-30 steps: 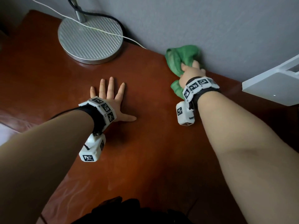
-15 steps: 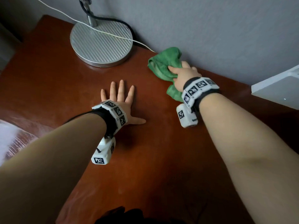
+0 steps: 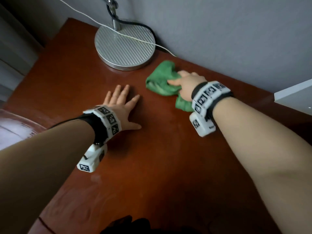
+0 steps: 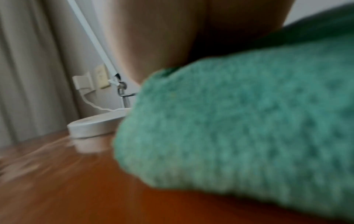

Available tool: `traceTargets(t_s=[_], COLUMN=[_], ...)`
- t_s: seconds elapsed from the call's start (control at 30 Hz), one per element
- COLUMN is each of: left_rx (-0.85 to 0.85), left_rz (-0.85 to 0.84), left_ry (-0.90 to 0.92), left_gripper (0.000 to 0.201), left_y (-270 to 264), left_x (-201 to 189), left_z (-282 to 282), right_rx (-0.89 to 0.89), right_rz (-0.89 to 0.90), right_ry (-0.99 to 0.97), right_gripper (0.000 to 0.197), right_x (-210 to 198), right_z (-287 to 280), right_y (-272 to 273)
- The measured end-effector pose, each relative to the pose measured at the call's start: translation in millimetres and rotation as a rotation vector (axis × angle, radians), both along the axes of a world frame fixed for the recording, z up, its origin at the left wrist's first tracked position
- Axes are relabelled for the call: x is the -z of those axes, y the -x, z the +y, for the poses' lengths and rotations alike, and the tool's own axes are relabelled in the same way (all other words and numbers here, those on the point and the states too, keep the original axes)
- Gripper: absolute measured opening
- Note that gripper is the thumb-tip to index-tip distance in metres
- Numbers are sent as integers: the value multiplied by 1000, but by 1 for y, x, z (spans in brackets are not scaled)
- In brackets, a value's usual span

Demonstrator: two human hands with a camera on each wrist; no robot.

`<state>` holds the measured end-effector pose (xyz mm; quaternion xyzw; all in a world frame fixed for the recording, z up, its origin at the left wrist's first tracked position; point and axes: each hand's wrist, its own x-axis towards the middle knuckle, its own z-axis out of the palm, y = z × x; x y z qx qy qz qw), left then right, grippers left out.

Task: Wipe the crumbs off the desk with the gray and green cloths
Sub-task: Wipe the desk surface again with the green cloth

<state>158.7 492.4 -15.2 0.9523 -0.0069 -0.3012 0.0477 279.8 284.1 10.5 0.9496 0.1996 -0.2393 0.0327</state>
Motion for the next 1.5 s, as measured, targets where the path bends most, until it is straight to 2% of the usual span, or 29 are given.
traceTargets(t_s=[0.1, 0.3, 0.4, 0.47, 0.53, 0.57, 0.63, 0.73, 0.77, 0.83, 0.9, 1.0, 1.13, 1.17, 1.23, 1.33, 1.43, 1.5], left_rx=[-211, -208, -186, -166, -144, -139, -138, -144, -147, -146, -145, -146, -144, -136, -124, -165, -262, -288], left_rz=[25, 33, 67, 87, 99, 104, 114, 143, 149, 146, 127, 84, 25, 17, 27, 17, 18, 5], left_ry=[-15, -36, -27, -23, -27, -29, -31, -38, -40, -49, -49, -23, 34, 34, 19, -22, -29, -24], left_gripper=[114, 115, 125, 133, 139, 140, 141, 140, 139, 139, 137, 128, 113, 107, 96, 89, 90, 87], left_y=[12, 21, 18, 16, 15, 15, 14, 14, 15, 15, 15, 16, 24, 27, 39, 66, 94, 110], left_x=[3, 13, 9, 7, 6, 5, 5, 4, 4, 5, 5, 3, -1, -1, -1, -1, 1, 5], left_z=[22, 29, 31, 34, 35, 34, 34, 34, 33, 33, 32, 33, 36, 38, 40, 40, 40, 37], right_rx=[103, 177, 47, -143, -299, -307, -169, 229, 305, 328, 213, -100, -279, -259, -96, 176, 181, 60], right_rz=[-58, -93, -83, -64, 38, 82, 58, -106, -97, -65, -76, -105, 50, 15, -86, -29, -6, -52], right_ry=[25, 126, 73, 23, -29, -48, -86, -121, -66, 18, 6, -72, -51, -15, 28, -4, -1, 1], right_gripper=[49, 47, 55, 67, 74, 75, 69, 55, 54, 55, 57, 61, 72, 72, 61, 45, 46, 52], right_x=[0, 0, -5, -2, 3, 3, 2, 3, 3, -2, -3, 8, -1, -3, 1, 11, 10, 9], right_z=[25, 67, 57, 45, 32, 25, 14, 16, 23, 39, 51, 44, 14, 9, -1, -1, 14, 23], right_y=[-22, -38, -9, 21, 42, 42, 23, -4, -6, 0, 20, 65, 90, 85, 68, 58, 67, 93])
